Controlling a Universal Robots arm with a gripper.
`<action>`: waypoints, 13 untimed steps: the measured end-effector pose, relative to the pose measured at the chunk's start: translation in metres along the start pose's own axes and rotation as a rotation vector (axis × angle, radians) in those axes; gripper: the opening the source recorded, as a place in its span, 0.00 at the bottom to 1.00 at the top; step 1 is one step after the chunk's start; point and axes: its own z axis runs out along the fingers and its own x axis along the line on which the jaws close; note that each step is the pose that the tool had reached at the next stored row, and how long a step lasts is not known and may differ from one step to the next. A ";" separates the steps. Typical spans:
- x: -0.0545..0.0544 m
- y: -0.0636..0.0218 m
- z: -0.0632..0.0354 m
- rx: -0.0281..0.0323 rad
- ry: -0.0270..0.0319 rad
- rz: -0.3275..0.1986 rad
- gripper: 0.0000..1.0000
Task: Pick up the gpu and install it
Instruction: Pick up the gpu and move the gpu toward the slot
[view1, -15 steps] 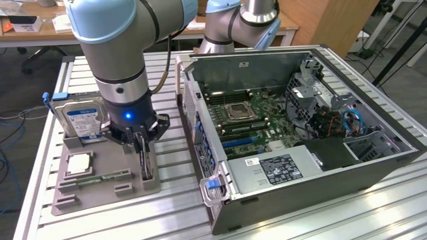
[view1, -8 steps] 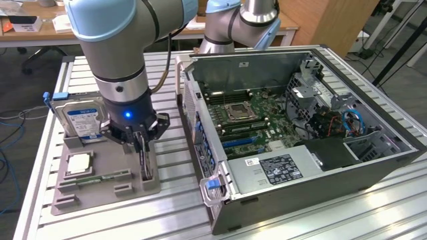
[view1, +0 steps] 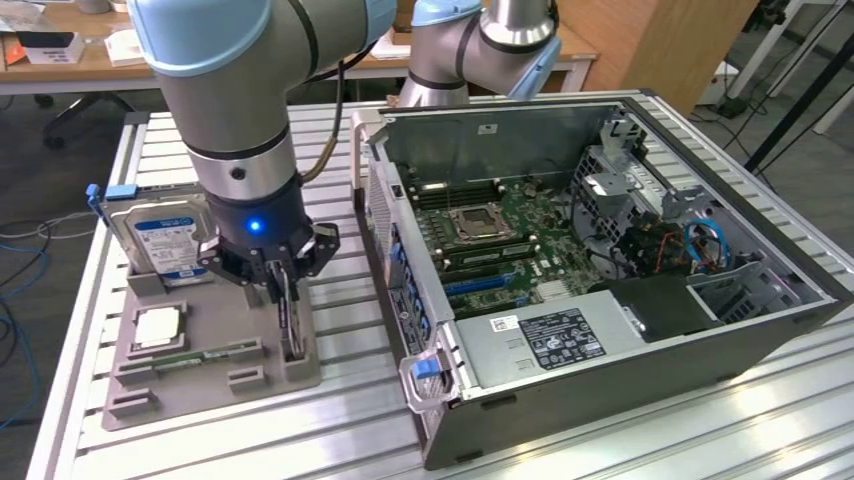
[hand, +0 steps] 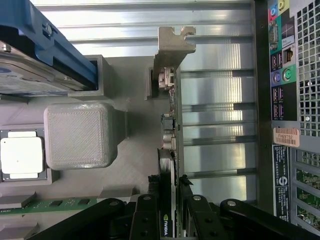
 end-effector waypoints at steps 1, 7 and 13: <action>0.000 0.0000 0.0000 0.0000 0.0000 0.000 0.26; 0.000 0.0000 -0.0001 0.0001 0.0002 0.000 0.26; 0.000 0.0000 -0.0005 0.0001 0.0002 0.000 0.26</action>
